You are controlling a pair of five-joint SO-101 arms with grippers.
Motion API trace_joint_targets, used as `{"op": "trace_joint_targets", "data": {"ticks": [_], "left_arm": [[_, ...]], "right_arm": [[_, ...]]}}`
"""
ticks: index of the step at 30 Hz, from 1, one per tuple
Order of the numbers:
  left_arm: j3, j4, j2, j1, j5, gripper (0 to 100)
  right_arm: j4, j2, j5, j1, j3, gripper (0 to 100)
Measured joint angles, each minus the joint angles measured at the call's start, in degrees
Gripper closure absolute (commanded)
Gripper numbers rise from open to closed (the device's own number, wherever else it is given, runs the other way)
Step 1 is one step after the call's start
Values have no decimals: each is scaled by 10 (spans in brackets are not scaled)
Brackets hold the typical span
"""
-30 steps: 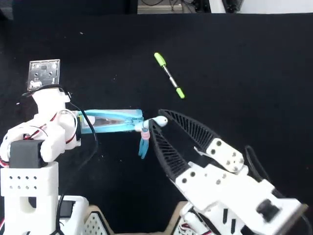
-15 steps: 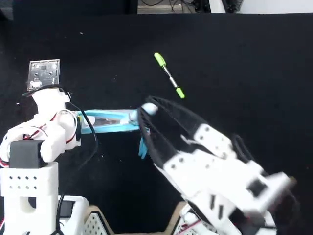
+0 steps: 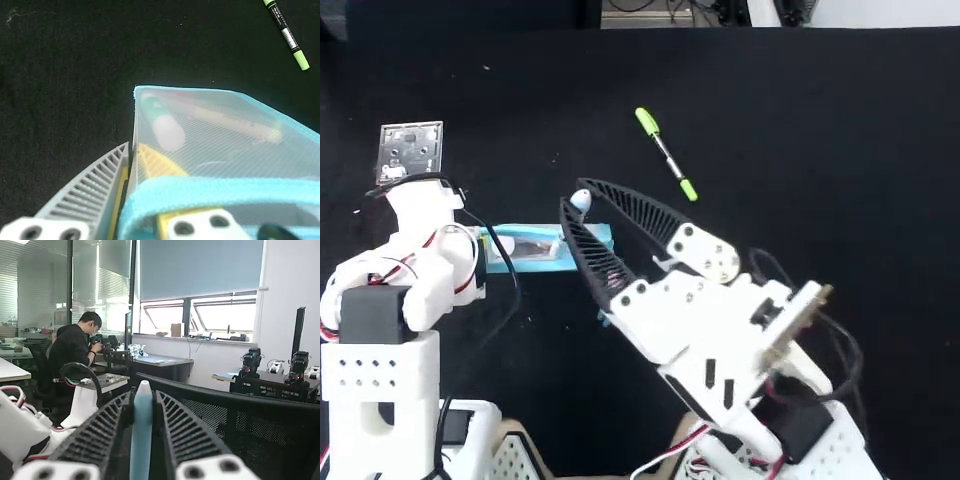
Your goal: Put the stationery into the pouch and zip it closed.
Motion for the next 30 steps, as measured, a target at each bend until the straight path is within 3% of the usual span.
{"op": "trace_joint_targets", "data": {"ticks": [5, 9, 14, 27, 30], "left_arm": [[0, 0, 0, 0, 0, 970], [0, 0, 0, 0, 0, 970], [0, 0, 0, 0, 0, 970], [0, 0, 0, 0, 0, 970], [0, 0, 0, 0, 0, 970]], "right_arm": [[0, -1, 4, -35, 47, 981], [4, 7, 62, -55, 69, 884], [99, 7, 72, -60, 64, 864], [326, -2, 76, -56, -174, 864], [336, -2, 76, 5, -180, 864]]}}
